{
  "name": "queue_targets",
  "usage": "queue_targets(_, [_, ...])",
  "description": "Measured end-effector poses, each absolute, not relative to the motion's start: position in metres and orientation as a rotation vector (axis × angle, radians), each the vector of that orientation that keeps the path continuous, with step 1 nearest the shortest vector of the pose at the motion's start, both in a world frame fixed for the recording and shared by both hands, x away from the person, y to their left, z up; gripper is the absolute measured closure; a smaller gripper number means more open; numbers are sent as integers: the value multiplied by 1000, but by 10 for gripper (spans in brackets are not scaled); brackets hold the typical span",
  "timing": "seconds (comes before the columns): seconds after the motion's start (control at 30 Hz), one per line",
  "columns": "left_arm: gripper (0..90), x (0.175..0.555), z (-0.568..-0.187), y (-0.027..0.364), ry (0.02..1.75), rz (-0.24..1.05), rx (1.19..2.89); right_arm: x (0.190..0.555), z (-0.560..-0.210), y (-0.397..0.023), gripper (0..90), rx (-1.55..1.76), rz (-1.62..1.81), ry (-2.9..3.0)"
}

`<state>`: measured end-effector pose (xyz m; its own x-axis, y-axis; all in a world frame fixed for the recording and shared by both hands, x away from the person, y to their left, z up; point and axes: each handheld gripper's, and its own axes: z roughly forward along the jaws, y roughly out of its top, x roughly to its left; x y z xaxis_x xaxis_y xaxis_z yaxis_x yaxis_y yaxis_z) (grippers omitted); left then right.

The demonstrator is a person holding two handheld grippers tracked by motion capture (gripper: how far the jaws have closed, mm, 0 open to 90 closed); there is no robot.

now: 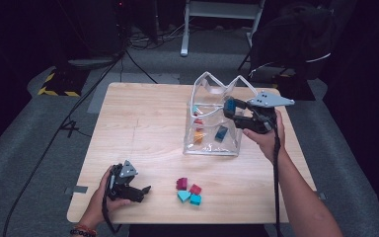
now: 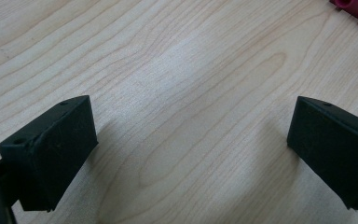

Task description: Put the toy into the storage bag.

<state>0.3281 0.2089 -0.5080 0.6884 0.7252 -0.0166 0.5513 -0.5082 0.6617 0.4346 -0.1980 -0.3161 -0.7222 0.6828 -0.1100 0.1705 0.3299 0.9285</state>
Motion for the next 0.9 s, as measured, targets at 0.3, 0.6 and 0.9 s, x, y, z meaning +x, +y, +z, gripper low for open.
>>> queue_targets(0.3, [16,328,-508,209,974,345,2246,451,-314,-178,482,769,1376,2115])
queue_targets(0.6, [16,328,-508,209,974,344,2248,468,-313,-165,482,796,1350,2120])
queue_targets(0.9, [17,327,-508,209,982,346,2243,478,-318,-151,482,799,1306,2150])
